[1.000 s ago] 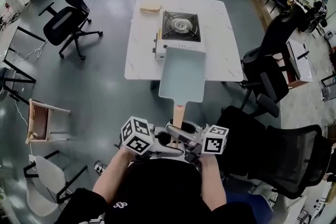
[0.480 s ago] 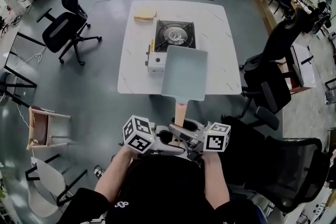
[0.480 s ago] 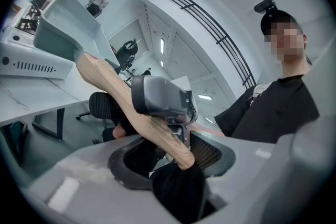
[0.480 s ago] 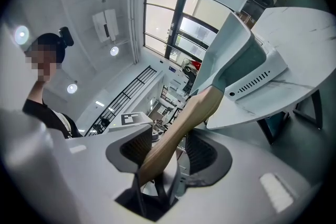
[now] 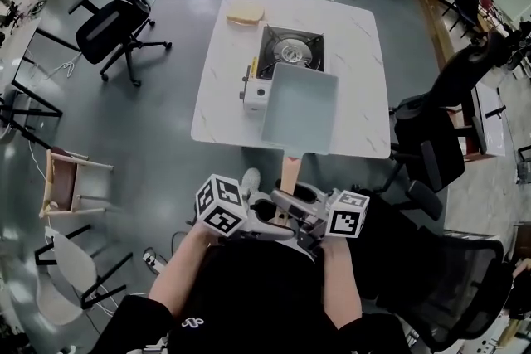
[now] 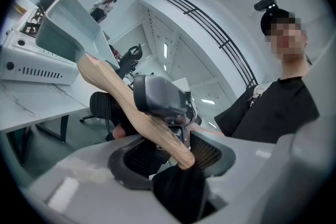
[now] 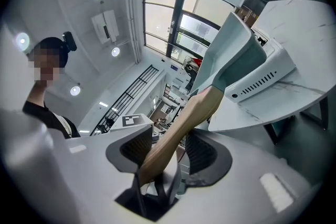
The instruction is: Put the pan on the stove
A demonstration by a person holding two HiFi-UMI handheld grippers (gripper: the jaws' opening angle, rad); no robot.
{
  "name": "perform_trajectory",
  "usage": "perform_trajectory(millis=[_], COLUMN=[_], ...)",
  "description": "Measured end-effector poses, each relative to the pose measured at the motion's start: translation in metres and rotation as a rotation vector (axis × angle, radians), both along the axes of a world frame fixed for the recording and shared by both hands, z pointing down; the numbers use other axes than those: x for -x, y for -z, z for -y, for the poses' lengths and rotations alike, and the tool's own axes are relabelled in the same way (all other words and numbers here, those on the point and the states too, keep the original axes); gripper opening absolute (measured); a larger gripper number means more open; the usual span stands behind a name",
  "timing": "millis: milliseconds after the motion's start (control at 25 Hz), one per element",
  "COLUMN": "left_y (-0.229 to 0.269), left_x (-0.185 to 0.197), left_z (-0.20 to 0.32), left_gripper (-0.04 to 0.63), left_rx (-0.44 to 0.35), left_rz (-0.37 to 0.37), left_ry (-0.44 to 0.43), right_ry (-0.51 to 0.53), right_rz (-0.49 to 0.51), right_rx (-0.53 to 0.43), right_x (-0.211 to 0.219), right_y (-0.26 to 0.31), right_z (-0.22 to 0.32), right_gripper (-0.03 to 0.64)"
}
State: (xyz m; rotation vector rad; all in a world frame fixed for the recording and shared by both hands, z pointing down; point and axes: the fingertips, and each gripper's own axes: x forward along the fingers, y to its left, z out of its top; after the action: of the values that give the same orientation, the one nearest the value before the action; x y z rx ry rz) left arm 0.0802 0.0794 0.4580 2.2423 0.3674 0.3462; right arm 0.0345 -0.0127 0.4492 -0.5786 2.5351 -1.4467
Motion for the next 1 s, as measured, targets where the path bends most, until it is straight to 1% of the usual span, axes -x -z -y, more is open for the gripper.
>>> perform_trajectory(millis=[400, 1000], left_y=[-0.006, -0.013], left_x=[-0.003, -0.006], left_z=[0.032, 0.091], left_gripper=[0.219, 0.219], left_rx=[0.024, 0.043], left_rz=[-0.005, 0.027], left_ry=[0.029, 0.064], right_ry=[0.024, 0.055], right_rz=[-0.010, 0.004], right_rx=[0.023, 0.049], right_x=[0.001, 0.000], right_y=[-0.009, -0.016], right_z=[0.032, 0.089], right_gripper=[0.204, 0.204])
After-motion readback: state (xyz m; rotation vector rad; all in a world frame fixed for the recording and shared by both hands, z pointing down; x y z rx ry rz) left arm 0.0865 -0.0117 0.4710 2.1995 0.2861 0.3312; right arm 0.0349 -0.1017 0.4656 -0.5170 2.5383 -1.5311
